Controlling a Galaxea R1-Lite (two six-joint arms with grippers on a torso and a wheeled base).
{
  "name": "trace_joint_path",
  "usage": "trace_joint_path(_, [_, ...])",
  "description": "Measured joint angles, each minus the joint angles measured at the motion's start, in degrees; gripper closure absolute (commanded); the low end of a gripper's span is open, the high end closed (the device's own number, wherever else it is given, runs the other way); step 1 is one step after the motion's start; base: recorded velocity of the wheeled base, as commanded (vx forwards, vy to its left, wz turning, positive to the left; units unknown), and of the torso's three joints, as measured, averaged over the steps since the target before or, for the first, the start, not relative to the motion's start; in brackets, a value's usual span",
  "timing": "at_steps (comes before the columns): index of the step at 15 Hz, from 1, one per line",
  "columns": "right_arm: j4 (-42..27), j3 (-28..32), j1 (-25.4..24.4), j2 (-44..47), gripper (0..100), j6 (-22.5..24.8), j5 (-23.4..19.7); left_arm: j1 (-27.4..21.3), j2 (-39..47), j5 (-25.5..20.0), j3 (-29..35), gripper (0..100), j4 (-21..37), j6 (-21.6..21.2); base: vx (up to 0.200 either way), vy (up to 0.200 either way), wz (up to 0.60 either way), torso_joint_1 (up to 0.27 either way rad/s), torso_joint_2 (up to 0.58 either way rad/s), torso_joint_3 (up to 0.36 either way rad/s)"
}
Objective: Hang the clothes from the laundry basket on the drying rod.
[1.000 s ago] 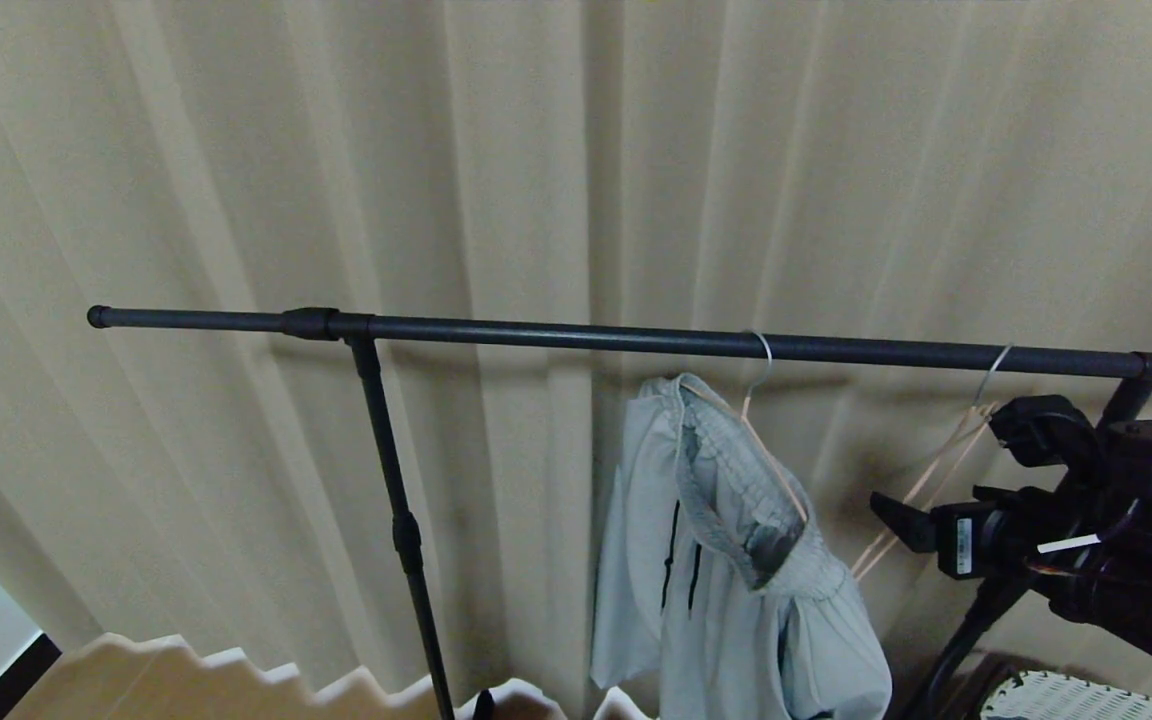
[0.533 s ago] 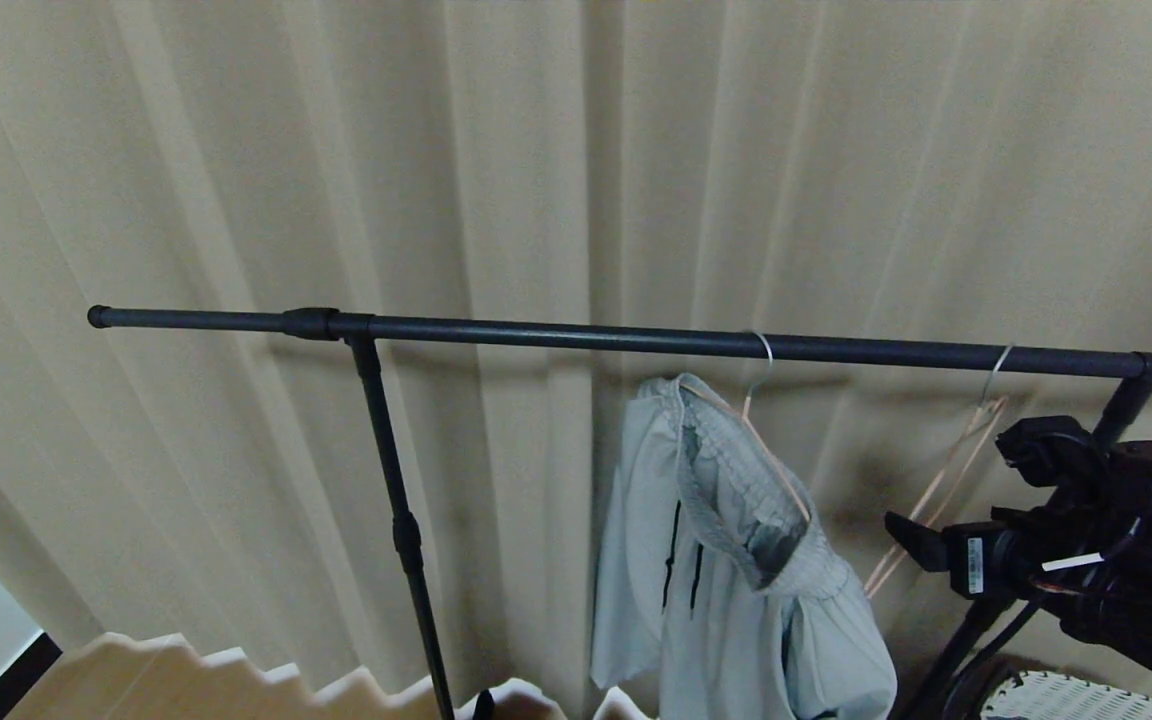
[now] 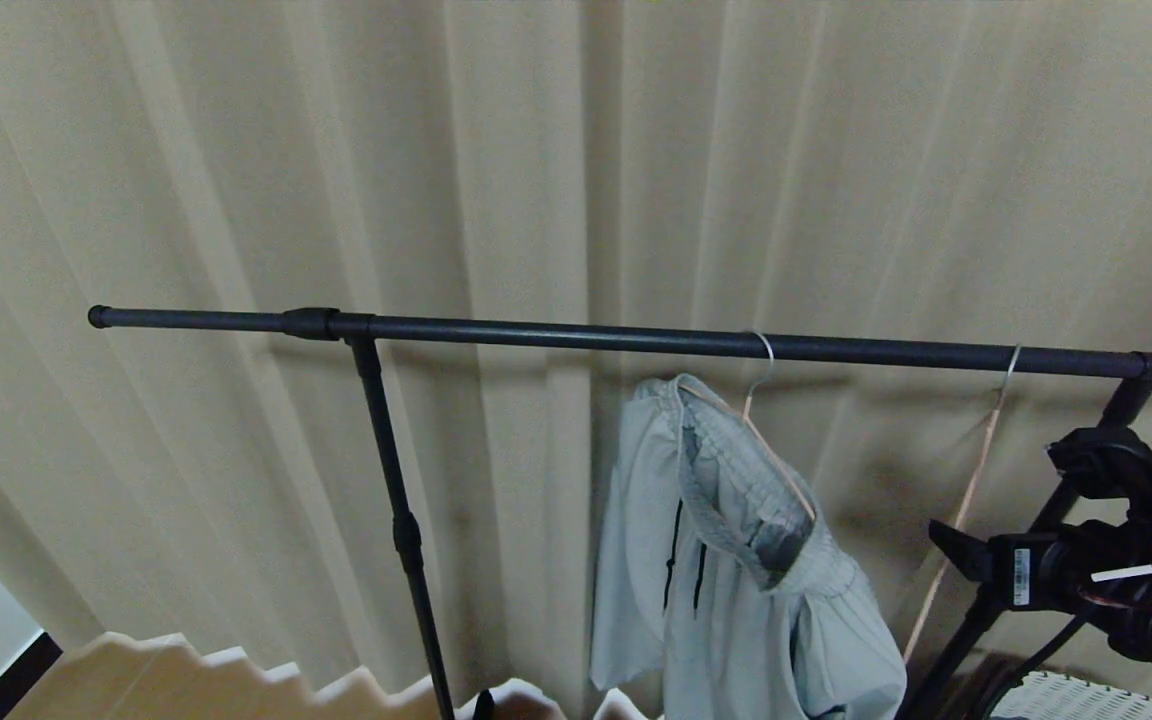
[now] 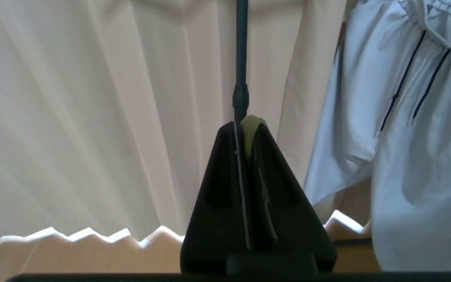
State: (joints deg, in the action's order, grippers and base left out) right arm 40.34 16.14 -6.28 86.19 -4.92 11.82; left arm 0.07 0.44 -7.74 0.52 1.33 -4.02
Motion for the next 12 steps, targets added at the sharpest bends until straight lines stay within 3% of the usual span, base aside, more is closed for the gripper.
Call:
trace_joint_path(5, [0.0,-1.0,6.7,-1.7,0,4.9,-0.9,0.0,0.0,0.0,0.0,100,0.0,0.0,0.0,0.0,0.0,0.0,0.0,0.0])
trace_joint_path(9, [-0.1,-1.4,8.0,-2.3,0,5.5,-0.9,0.0,0.0,0.0,0.1,100,0.0,0.0,0.0,0.0,0.0,0.0,0.0,0.0])
trace_joint_path(12, [-0.2,-1.7,11.4,-3.6,0,9.2,-1.5,0.0,0.0,0.0,0.0,100,0.0,0.0,0.0,0.0,0.0,0.0,0.0,0.0])
